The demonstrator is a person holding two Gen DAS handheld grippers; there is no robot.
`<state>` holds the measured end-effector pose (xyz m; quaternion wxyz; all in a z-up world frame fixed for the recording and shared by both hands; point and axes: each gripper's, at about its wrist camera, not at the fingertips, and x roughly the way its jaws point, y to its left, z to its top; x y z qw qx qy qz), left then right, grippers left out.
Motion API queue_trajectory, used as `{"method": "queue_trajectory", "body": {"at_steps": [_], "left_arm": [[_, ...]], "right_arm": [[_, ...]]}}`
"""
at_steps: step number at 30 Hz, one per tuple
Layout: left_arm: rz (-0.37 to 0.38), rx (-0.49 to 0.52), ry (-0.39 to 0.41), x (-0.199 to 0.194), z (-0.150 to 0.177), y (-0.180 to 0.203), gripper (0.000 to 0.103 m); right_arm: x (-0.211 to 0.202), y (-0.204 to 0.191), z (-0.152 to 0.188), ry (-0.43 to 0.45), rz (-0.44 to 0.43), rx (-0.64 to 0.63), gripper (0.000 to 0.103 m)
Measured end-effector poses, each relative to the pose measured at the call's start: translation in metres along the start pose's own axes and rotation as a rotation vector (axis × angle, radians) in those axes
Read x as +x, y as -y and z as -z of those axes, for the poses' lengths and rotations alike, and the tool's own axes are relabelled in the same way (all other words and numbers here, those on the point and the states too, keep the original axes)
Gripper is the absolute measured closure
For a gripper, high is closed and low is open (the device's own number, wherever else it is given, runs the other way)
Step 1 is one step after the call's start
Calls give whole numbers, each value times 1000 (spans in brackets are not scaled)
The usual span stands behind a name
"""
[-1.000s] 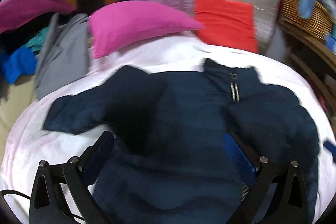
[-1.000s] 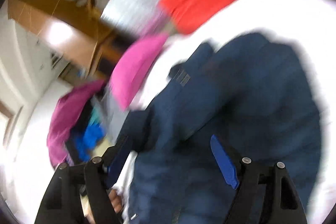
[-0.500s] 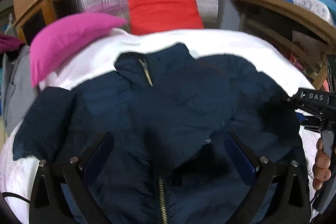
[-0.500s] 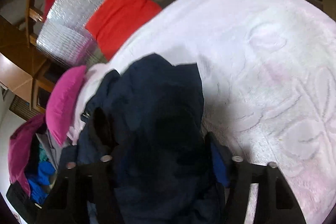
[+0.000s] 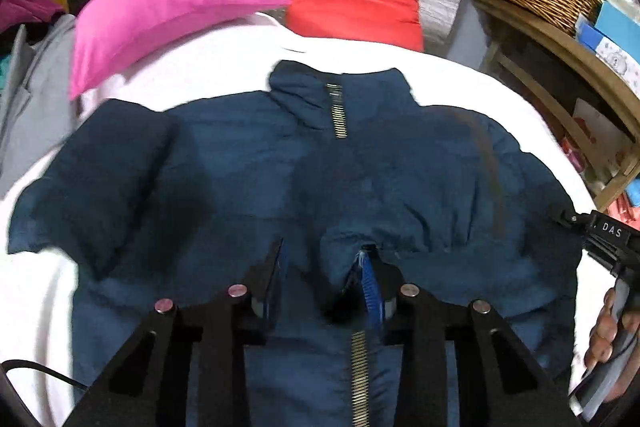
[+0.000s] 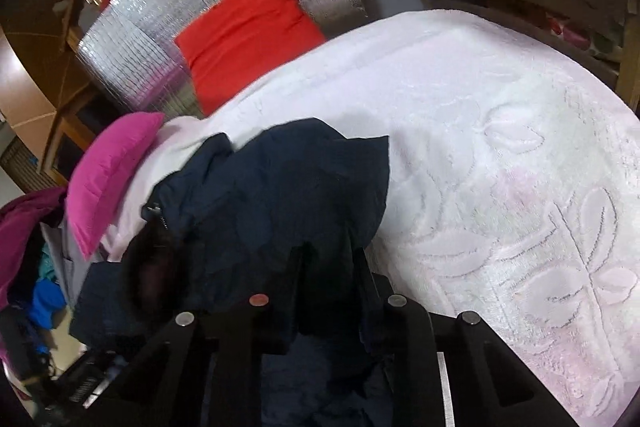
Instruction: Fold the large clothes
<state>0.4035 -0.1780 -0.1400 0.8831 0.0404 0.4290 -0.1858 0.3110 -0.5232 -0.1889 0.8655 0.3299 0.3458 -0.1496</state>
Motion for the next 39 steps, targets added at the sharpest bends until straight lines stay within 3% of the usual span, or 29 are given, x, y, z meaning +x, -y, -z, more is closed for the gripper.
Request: {"method": "queue_trajectory", "body": {"at_steps": [7,10,14,19,20,23,26,28,29,31,33,39], "left_arm": [[13,-78,-54,-7,11,-52,61],[-11,-65,-48,-13,12,-57,55],[10,-74,-31,-20,11,-63,31],[47,-141,-105,-1,10,-72,28],[64,-166,-129,4,11,-74,28],[108,-247,-186,15,17,-82,28],[133,-316,-211,20,24,-90,28],[150,-374,-210,23,25,-97,28],[156,-394,-205,24,25,-100,29],[164,-431,-190,22,26,-104,33],[164,-439,-193,22,27,-105,59],[129,-392,-184,19,29,-97,63]], "right_arm": [[2,-3,-1,-8,35,0,79],[3,-4,-1,-4,48,-4,79],[4,0,0,-8,47,10,79],[7,5,-1,-30,36,41,77],[9,7,-2,-46,25,51,70],[11,11,-2,-66,6,81,38],[10,13,-3,-50,-12,89,38],[12,12,-3,-62,-16,71,46],[16,10,-1,-81,-13,54,61],[21,5,1,-97,9,14,66],[16,-2,1,-64,26,-23,77],[-4,-13,-3,47,55,-73,83]]}}
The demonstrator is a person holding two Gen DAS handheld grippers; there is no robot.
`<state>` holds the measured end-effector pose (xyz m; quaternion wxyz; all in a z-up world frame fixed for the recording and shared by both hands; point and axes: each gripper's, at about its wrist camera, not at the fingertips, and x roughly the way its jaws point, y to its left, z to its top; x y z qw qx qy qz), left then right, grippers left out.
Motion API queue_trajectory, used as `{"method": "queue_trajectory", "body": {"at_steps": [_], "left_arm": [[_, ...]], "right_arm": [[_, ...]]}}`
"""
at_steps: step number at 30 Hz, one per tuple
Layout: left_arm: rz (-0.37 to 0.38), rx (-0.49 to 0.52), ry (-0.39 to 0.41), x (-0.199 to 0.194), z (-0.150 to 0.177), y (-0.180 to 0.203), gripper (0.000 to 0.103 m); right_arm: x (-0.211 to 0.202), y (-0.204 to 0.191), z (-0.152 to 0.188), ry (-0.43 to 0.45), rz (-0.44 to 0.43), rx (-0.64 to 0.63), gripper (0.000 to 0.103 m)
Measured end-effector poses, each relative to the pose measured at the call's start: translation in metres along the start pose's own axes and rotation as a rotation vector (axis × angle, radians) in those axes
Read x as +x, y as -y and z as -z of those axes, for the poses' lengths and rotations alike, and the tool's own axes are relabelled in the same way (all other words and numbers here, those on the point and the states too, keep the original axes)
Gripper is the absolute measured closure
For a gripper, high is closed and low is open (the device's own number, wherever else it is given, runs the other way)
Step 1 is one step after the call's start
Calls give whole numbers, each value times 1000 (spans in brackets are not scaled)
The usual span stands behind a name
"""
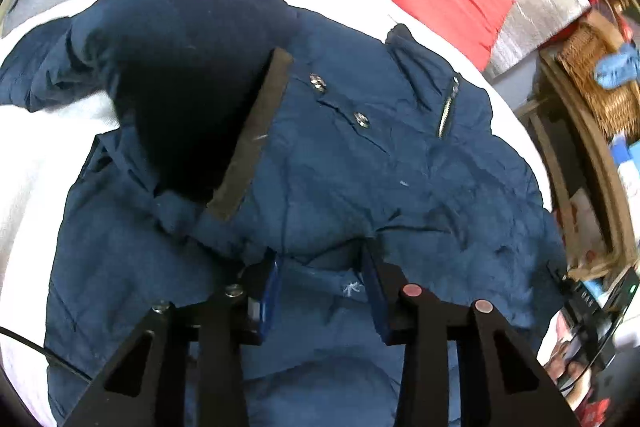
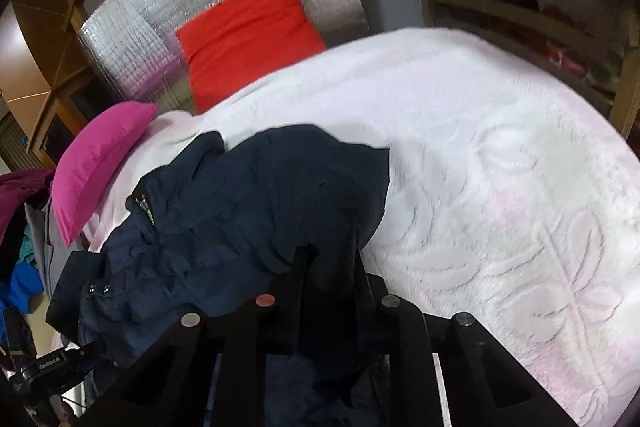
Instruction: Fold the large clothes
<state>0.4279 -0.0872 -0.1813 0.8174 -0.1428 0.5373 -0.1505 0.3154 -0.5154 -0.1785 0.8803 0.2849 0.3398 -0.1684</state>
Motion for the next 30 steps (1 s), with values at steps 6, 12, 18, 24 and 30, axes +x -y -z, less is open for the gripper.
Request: {"method": "queue_trajectory", "body": {"at_steps": [6,12,18,24,30], "left_arm": [[-99,95,-49,7,5,13,63],[-54,131,-72,-9,13,14,59],[49,102,-35,-53,17,-1,53],[28,24,135,-100,1,-38,36],[53,-237,222,-105,-23,-111,29]], "right_arm": [[22,10,3,-95,38,43,82],[-4,11,-7,-28,94,67,32],[-50,-3,-6,159,99,31,36],[-58,-50,18,127,-48,-116,64],[-20,-94,45,-39,-162,-204,64]]}}
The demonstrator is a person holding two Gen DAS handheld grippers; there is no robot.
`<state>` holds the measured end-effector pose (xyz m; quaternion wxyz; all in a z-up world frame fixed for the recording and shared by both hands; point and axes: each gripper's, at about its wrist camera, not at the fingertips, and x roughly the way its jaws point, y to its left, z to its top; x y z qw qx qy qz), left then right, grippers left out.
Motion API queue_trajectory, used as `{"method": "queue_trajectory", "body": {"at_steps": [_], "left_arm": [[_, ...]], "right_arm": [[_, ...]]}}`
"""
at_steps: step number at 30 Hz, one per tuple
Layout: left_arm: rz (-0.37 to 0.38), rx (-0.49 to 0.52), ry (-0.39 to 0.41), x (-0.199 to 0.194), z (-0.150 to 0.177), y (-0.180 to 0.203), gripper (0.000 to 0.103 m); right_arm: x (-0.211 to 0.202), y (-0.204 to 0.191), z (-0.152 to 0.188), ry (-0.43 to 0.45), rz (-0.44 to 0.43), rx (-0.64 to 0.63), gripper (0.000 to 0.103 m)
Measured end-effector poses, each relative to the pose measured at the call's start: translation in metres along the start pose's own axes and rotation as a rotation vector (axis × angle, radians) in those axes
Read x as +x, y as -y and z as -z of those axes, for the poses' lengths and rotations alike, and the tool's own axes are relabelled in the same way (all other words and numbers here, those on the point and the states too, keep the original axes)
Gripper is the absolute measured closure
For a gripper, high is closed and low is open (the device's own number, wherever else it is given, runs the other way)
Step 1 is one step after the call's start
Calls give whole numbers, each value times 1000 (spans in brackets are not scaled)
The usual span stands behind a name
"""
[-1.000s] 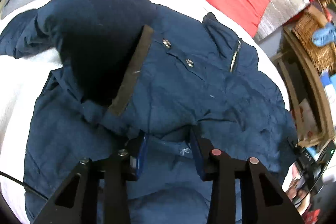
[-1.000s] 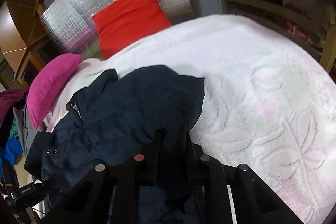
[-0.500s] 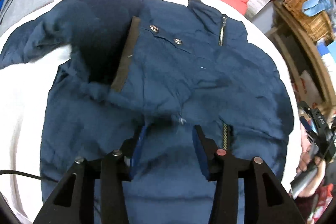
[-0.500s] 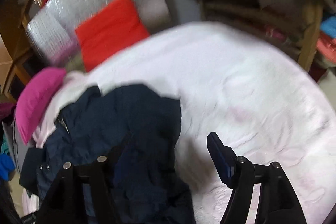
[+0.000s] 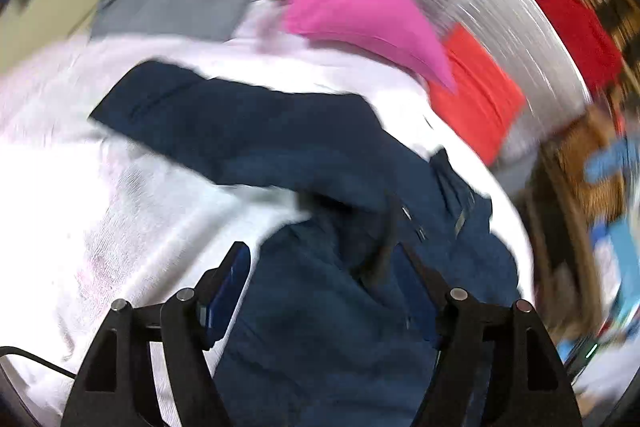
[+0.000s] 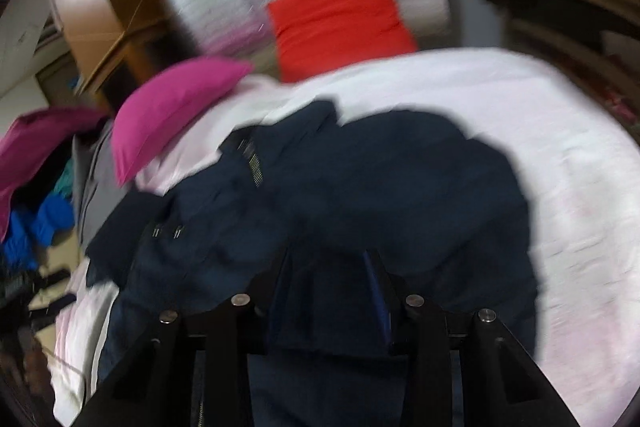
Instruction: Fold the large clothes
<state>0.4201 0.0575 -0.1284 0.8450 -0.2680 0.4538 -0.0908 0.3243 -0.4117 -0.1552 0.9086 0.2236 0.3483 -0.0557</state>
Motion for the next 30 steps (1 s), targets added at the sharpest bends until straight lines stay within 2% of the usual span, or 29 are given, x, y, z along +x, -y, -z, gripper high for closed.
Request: {"method": "queue_trajectory", "body": {"at_steps": [4,7,12,18,19,21,24,26,30], "left_arm": [[77,-217,-42,23,-18,-42,29],[139,-300,-44,38,-26,-55,29],[233,-403,-17,53,-43,-74,29],[253,-516,-11,75,-54,-94,31],[249,-522,-8,78,-54,-94,33],[225,-525,5,82,-56,-96,55],[193,-503,42,83,-61,-92,75],[185,-458,98,77,-65,-84,84],[149,-294,200,52,-73,-47,88]], "right_arm": [[40,-5,15,-144,4,4,63],[43,-5,15,-143,8,-3,64],[26,5,11,-107,-47,59,63],[18,8,6,-84,-52,83,63],[17,8,6,-81,-49,81,63],[16,8,5,-77,-49,80,64],[18,6,3,-72,-48,80,63],[17,8,3,-66,-40,79,63],[11,16,0,-51,-35,99,63]]}}
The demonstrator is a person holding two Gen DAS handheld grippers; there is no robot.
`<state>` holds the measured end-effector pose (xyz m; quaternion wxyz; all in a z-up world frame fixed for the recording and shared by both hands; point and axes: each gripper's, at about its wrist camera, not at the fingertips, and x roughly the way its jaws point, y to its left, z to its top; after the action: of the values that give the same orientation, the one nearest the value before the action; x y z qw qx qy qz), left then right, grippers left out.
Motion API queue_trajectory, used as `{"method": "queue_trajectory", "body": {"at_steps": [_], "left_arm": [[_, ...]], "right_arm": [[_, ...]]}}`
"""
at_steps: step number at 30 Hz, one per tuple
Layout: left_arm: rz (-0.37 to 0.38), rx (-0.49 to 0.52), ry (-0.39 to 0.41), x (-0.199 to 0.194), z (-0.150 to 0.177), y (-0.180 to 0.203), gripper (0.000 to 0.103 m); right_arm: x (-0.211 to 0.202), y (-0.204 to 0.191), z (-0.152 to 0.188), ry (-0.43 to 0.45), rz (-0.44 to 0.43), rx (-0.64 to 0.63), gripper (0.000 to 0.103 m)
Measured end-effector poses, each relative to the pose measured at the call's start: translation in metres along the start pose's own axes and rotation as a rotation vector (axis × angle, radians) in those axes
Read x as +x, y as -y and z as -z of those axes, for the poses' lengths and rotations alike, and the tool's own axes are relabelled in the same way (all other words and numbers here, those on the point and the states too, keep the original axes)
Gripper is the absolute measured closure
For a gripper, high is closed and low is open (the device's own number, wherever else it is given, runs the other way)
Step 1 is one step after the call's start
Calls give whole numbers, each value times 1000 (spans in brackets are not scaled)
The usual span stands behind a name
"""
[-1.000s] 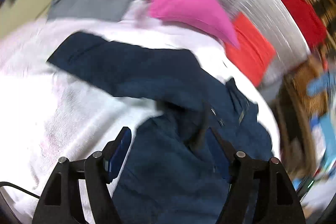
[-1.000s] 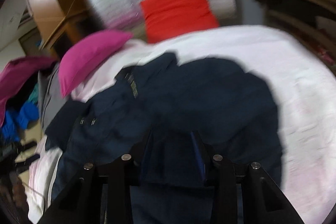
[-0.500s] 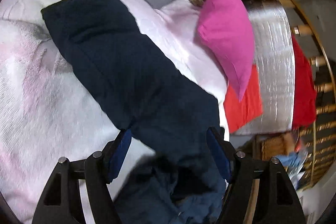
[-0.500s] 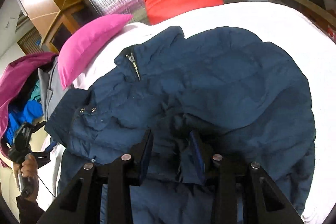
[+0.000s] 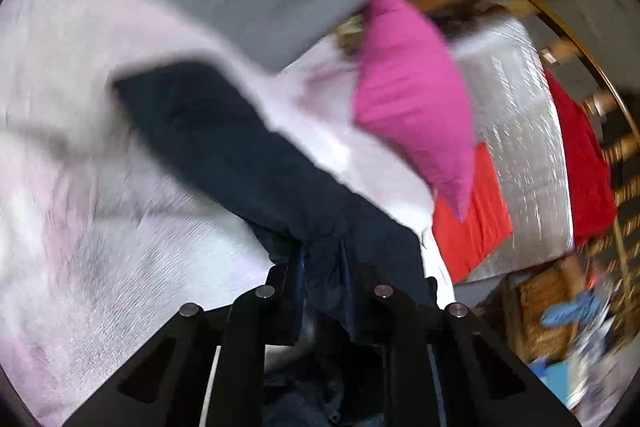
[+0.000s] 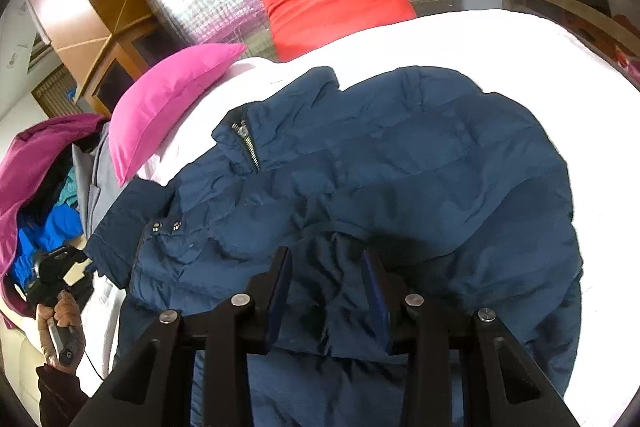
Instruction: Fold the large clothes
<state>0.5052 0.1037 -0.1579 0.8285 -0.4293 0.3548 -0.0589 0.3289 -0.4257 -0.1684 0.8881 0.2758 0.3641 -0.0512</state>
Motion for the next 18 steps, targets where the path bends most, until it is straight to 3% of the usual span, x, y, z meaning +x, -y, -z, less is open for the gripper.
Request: {"method": "queue_trajectory", "body": {"at_steps": [5,9,13,15,18], "left_arm": [[95,212,17,-23,29,71,91],[155,418,-23,-28,76,129,93],[195,583,-167,0,142,168,94],[167,636,-265,25,177,171,94],[55,653,-477,68,220,156,93]], "right_arm": [[-11,15,-5,21,7,48,64],[-21,26,-9,47,13,79,64],[-33,39,-13,70,19,112,63],[-36,46,-14,78,20,128,63],[-40,55,-17,83,32,149,63]]}}
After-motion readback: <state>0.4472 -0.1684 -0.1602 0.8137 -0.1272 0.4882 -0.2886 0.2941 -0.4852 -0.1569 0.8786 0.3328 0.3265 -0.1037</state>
